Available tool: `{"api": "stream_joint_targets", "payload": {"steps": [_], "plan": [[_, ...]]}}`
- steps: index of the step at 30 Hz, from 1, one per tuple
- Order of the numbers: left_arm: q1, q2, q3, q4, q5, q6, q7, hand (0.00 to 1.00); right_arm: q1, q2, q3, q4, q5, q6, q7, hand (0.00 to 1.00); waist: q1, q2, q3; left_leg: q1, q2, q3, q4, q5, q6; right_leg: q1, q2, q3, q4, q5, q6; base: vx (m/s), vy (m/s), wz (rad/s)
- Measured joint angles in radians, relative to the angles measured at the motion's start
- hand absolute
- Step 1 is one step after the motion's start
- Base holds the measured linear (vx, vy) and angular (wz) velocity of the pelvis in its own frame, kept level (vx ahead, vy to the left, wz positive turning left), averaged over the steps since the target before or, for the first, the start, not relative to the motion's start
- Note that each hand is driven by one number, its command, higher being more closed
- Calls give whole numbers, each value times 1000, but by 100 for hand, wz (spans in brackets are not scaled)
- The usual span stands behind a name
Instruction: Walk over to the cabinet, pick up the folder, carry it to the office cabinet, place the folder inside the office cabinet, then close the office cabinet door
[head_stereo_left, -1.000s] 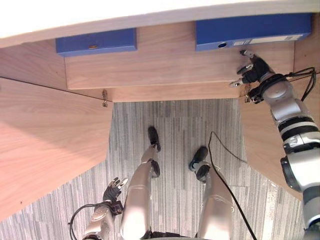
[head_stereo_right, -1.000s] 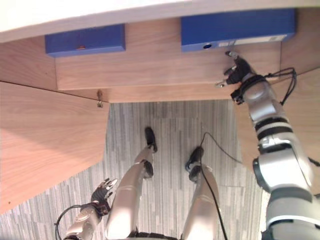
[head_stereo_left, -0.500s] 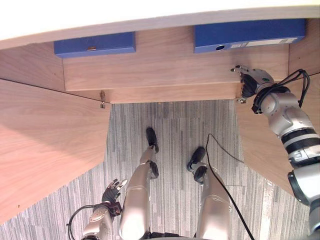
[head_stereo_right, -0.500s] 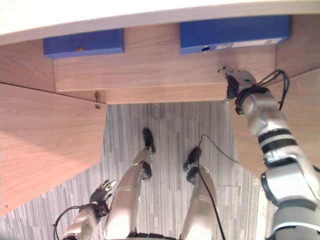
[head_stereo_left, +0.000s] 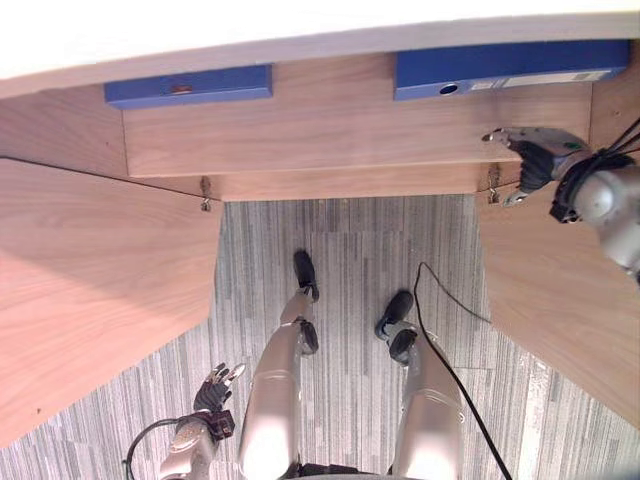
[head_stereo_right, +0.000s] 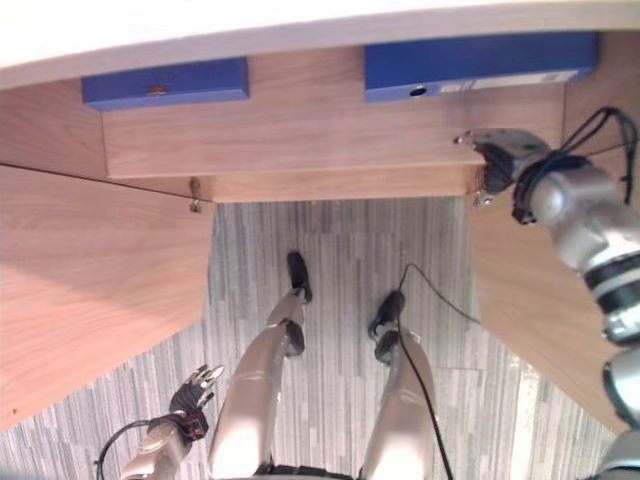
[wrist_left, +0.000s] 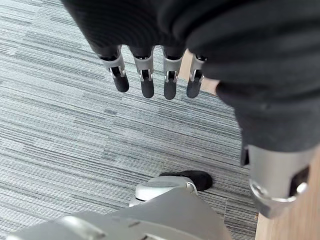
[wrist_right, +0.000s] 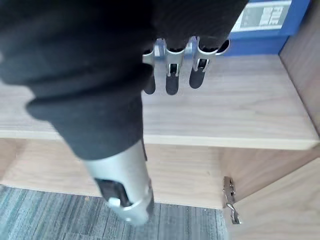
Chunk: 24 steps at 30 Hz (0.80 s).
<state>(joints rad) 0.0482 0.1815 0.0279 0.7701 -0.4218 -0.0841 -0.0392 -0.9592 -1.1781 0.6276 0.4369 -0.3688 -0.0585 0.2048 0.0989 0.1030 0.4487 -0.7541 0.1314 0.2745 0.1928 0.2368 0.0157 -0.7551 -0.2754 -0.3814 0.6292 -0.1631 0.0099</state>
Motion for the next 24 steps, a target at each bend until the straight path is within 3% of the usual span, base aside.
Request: {"api": "stream_joint_targets", "payload": {"steps": [7,14,24], "plan": [[6,-1,13,-33,39,-3,-10,0,-9,-5,-9,-59,37,-9,15,0,15,-1,14,-46,8,-6,47,-15,-5,-35,-7,0,28,-9,5,-38,-19,1],[3,-30,12,-37,32,-7,-8,0,-161,168,45,96,34,27,28,0,51,1,17,-49,9,0,39,-11,-7,-46,-5,5,28,-3,-3,-14,-6,-2],[-4,-45,12,-36,28,-23,-4,0,-328,213,120,267,39,35,0,0,58,1,18,-50,13,-1,35,-9,-3,-44,1,2,22,-2,-5,6,-5,0]]}}
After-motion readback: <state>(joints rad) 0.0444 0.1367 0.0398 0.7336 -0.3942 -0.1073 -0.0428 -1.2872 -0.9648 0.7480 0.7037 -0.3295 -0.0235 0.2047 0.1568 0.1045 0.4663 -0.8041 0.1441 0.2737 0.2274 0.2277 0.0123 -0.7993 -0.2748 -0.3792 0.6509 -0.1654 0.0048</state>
